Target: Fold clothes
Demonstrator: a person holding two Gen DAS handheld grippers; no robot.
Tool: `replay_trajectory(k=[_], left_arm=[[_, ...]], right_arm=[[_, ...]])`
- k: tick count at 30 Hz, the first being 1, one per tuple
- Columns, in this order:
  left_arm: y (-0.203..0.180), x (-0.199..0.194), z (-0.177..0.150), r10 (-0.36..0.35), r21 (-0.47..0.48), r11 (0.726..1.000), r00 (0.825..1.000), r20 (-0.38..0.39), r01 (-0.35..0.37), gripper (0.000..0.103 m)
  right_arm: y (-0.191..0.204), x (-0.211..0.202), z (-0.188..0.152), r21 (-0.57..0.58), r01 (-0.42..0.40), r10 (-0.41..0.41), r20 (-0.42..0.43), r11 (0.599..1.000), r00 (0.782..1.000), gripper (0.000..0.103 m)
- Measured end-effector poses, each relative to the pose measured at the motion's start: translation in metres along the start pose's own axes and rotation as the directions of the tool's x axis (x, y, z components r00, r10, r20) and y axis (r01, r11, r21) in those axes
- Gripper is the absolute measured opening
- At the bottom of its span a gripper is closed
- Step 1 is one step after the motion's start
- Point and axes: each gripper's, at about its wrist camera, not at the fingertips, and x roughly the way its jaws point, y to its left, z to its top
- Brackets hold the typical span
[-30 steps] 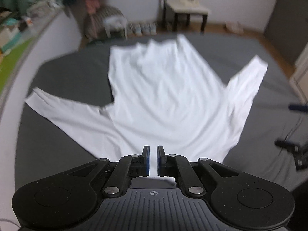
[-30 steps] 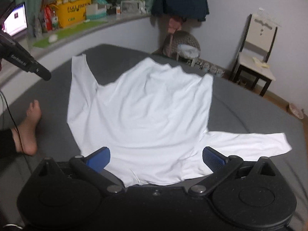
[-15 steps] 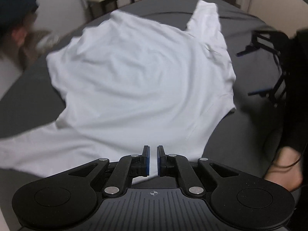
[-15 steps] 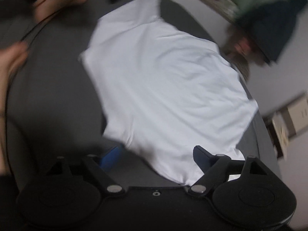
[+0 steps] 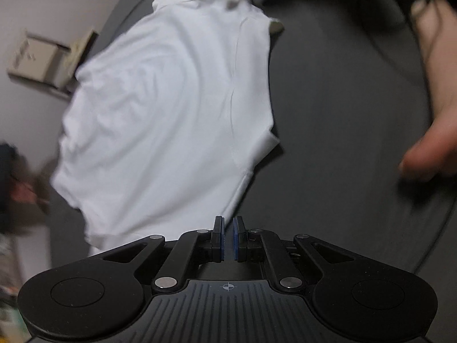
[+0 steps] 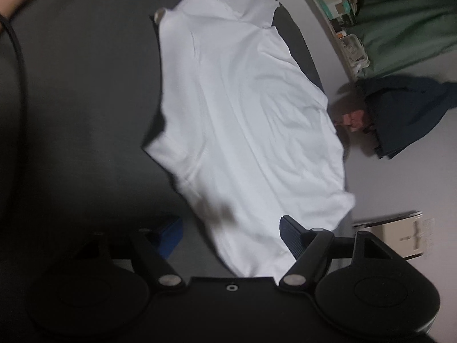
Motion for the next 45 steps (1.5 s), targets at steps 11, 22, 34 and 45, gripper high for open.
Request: replay_trajectory(k=[11, 22, 34, 45], left_arm=[[-0.022, 0.03, 0.001, 0.122, 0.109, 0.986, 0.992, 0.017, -0.123, 0.005], [-0.048, 0.027, -0.002, 0.183, 0.26, 0.948, 0.983, 0.033, -0.185, 0.005], [-0.057, 0.037, -0.006, 0.29, 0.3, 0.907, 0.955, 0.067, -0.297, 0.005], [-0.039, 0.026, -0.006, 0.174, 0.127, 0.974, 0.98, 0.092, -0.185, 0.005]], right_arm=[[0.006, 0.013, 0.013, -0.013, 0.047, -0.046, 0.032, 0.999, 0.998, 0.073], [0.008, 0.012, 0.0, -0.078, 0.06, -0.057, 0.042, 0.995, 0.997, 0.071], [0.02, 0.012, 0.0, -0.055, 0.104, -0.098, 0.105, 0.993, 0.99, 0.059], [0.019, 0.013, -0.001, 0.043, 0.115, -0.119, 0.108, 0.992, 0.987, 0.064]])
